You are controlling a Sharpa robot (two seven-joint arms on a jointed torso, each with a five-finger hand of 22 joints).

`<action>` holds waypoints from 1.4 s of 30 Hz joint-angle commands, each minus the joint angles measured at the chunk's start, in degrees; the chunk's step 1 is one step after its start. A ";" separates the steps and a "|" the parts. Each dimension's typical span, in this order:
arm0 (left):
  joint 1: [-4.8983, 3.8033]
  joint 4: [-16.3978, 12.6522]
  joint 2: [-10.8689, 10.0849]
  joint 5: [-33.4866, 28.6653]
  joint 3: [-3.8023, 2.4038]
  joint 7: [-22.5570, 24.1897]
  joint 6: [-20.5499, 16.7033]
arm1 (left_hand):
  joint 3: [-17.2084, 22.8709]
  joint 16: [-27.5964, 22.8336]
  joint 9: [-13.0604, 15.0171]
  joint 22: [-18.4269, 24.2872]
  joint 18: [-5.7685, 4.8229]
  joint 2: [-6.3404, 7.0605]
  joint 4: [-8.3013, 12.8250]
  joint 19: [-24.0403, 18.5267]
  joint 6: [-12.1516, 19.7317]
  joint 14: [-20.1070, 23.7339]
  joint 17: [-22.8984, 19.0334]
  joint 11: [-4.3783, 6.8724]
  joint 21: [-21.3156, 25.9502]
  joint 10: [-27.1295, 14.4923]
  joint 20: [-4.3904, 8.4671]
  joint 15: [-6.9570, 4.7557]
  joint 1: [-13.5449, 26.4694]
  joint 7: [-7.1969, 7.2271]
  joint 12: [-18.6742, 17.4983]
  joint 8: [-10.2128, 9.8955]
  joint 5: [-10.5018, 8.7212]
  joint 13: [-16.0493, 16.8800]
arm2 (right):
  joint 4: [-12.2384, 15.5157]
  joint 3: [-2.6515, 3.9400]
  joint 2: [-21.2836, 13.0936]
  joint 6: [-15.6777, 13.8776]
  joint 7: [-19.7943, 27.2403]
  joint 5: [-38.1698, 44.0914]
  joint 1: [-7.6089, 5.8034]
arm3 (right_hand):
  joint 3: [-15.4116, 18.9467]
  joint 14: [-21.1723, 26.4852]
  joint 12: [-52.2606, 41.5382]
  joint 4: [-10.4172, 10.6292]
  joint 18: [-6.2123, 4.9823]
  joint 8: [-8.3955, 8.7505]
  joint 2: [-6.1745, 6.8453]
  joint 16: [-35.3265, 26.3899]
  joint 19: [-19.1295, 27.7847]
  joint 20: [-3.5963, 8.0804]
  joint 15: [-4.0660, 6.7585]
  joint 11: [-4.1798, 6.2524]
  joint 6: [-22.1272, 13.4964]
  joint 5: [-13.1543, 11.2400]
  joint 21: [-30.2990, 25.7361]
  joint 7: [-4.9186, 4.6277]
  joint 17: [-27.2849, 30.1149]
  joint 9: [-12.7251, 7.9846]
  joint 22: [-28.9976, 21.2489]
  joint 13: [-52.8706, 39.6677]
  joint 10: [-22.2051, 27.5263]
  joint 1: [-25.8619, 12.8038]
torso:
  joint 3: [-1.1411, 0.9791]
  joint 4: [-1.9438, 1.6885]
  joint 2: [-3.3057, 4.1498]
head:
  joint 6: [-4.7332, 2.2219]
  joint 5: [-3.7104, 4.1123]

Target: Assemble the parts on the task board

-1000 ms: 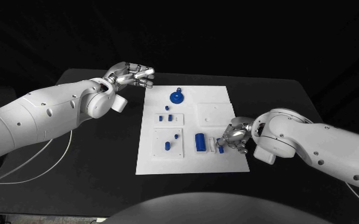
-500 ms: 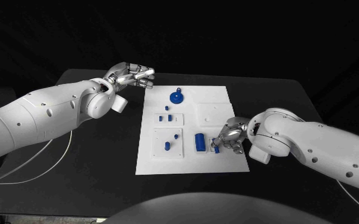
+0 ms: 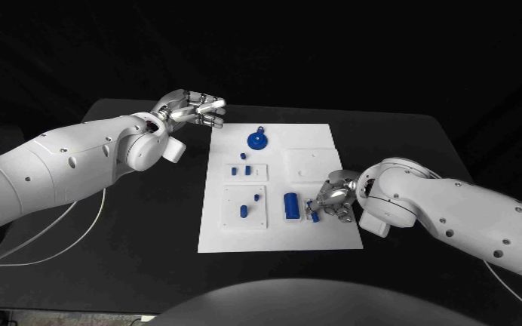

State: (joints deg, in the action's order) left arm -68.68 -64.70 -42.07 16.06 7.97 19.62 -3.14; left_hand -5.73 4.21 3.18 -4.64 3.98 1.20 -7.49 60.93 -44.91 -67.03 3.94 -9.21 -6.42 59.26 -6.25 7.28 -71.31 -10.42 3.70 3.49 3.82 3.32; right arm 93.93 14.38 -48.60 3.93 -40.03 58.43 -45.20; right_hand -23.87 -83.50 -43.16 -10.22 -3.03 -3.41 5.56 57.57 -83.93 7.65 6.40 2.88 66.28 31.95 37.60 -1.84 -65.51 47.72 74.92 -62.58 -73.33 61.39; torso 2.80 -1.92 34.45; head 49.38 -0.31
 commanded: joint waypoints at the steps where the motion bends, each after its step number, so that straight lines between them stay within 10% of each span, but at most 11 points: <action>1: 0.06 -0.21 0.04 -0.45 -0.04 0.19 0.74 | -0.36 -0.08 -0.07 0.01 0.06 -0.46 0.01 -0.21 0.45 0.49 0.06 0.05 0.30 -0.52 -0.28 0.03 0.17 0.06 0.04 -0.36 -0.15 0.07 | -0.16 -0.13 0.25 0.12 -1.75 2.10 0.07 | -2.03 -0.01 -0.20 -2.49 -0.61 -0.26 -0.41 -0.08 -2.60 -0.16 -0.07 0.41 -0.07 -0.15 -0.29 0.52 0.09 -0.24 4.22 0.11 -0.18 0.03 | -0.01 0.06 0.01 | 0.02 -0.17; 15: 0.06 -0.29 -0.01 0.19 -0.04 -0.44 0.83 | -0.34 -0.07 -0.07 0.00 0.06 -0.58 0.21 -0.17 0.34 0.46 0.06 0.07 0.26 -0.50 -0.26 0.01 -0.07 0.09 0.05 -0.35 -0.16 0.07 | -0.97 -0.29 0.64 0.04 -1.71 1.16 0.09 | -0.59 -0.05 -0.60 -0.31 -0.48 -0.23 0.06 -0.21 -2.77 -0.11 -0.04 0.49 0.03 -3.65 -0.82 0.94 0.19 -2.60 4.18 0.05 -0.30 0.11 | 0.03 -0.01 -0.04 | 0.00 -0.41; 31: 0.06 -0.23 0.05 0.31 -0.04 -1.18 0.67 | -0.57 -0.04 -0.06 -0.02 0.08 -1.05 0.56 -0.10 0.23 0.35 0.07 0.06 0.20 -0.54 -0.22 -0.02 -0.17 0.09 0.03 -0.35 -0.14 0.07 | -0.94 -0.36 0.51 0.49 -1.31 0.26 0.09 | 6.78 -0.16 -0.91 8.34 -0.41 -0.25 2.17 -0.26 -2.91 -0.19 -0.15 0.36 0.24 -10.75 -1.23 0.95 0.21 -6.36 4.15 0.10 -0.73 1.76 | -0.02 0.06 -0.01 | -0.14 -0.46; 42: 0.06 -0.15 0.08 0.30 -0.04 -1.42 1.41 | -0.87 -0.06 -0.06 0.00 0.07 -1.21 0.87 -0.14 0.20 0.38 0.06 0.05 0.21 -0.59 -0.23 0.00 -0.23 0.08 0.03 -0.34 -0.26 0.07 | -0.72 -0.36 0.37 0.37 -0.94 -0.27 0.09 | 8.06 -0.17 -1.01 10.62 -0.43 -0.27 2.16 -0.31 -2.94 -0.22 -0.17 0.32 0.25 -10.72 -1.29 0.94 0.23 -6.20 4.14 0.11 -0.88 1.36 | 0.01 0.02 0.00 | -0.09 -0.36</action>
State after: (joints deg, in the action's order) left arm -68.68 -64.76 -42.09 16.23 7.96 18.08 -2.91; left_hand -6.44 4.21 3.18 -4.64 3.98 0.44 -6.78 60.93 -44.92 -67.03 3.92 -9.01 -6.41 59.06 -6.24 7.28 -71.62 -10.42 3.71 3.49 3.82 3.32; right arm 93.02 14.09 -48.25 3.67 -40.02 58.67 -45.21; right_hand -15.76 -83.50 -43.83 0.05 -3.03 -3.60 7.63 57.58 -83.93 7.65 6.40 3.70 66.23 21.30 36.57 -0.69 -65.30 41.47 74.91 -62.47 -74.14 62.97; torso 2.77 -1.86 34.43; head 49.28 -0.73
